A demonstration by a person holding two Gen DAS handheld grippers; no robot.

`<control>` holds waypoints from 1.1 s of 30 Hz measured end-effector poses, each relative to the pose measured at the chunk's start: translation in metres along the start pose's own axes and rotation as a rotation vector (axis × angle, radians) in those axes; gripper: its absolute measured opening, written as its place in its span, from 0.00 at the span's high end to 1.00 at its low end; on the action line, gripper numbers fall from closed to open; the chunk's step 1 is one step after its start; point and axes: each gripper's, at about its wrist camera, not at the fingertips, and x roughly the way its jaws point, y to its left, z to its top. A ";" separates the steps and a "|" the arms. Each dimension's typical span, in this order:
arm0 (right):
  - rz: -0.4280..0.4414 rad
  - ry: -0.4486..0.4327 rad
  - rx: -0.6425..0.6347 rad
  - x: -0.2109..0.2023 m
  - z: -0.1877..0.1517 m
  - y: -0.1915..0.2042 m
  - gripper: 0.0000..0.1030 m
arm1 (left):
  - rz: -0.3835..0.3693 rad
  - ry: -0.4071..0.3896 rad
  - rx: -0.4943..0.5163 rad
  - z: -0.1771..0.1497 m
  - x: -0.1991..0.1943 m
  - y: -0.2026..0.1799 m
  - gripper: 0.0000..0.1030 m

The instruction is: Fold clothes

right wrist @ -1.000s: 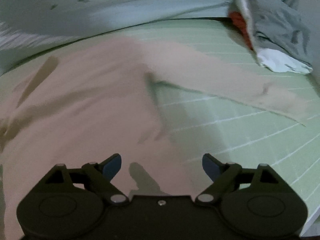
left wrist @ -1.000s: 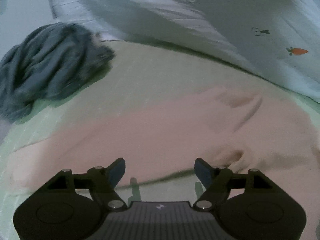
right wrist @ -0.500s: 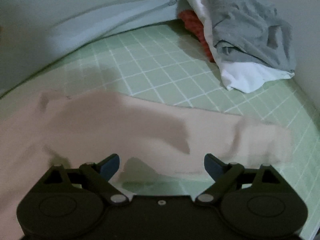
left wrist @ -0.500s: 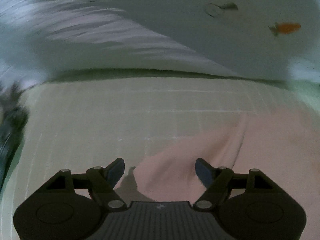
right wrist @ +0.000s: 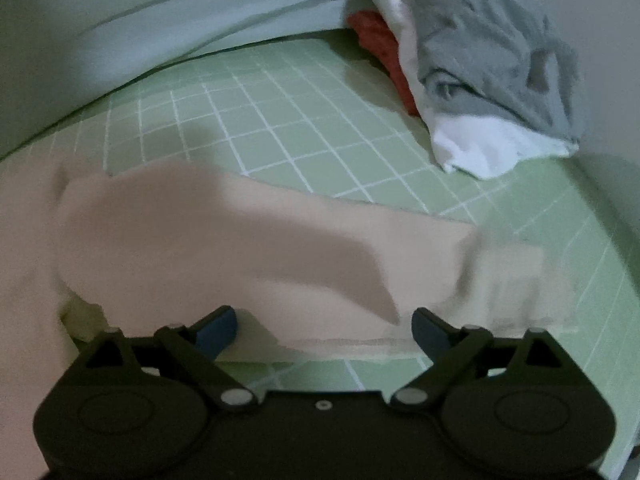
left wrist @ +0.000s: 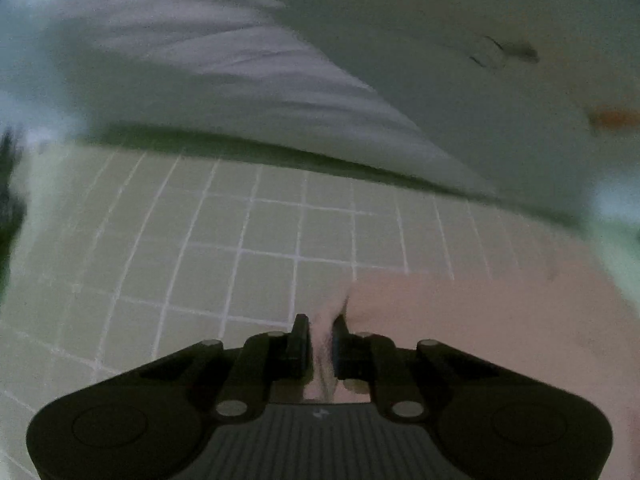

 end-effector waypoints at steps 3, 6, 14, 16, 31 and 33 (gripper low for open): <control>0.018 0.006 0.037 0.000 -0.004 -0.004 0.06 | 0.051 -0.022 0.023 -0.004 -0.010 -0.008 0.61; 0.039 0.010 0.039 0.001 -0.004 -0.007 0.06 | 0.066 -0.044 0.030 -0.011 -0.027 -0.013 0.27; 0.095 -0.004 0.111 0.002 -0.015 -0.028 0.01 | 0.098 -0.024 -0.103 -0.060 -0.089 0.001 0.21; 0.086 -0.021 0.124 0.000 -0.018 -0.037 0.02 | 0.118 -0.015 -0.130 -0.078 -0.110 0.005 0.21; -0.057 -0.093 0.279 0.027 -0.013 -0.163 0.00 | 0.228 -0.071 -0.205 -0.161 -0.221 -0.026 0.15; -0.025 -0.098 0.265 0.022 -0.017 -0.165 0.00 | 0.225 -0.068 -0.203 -0.170 -0.226 -0.033 0.14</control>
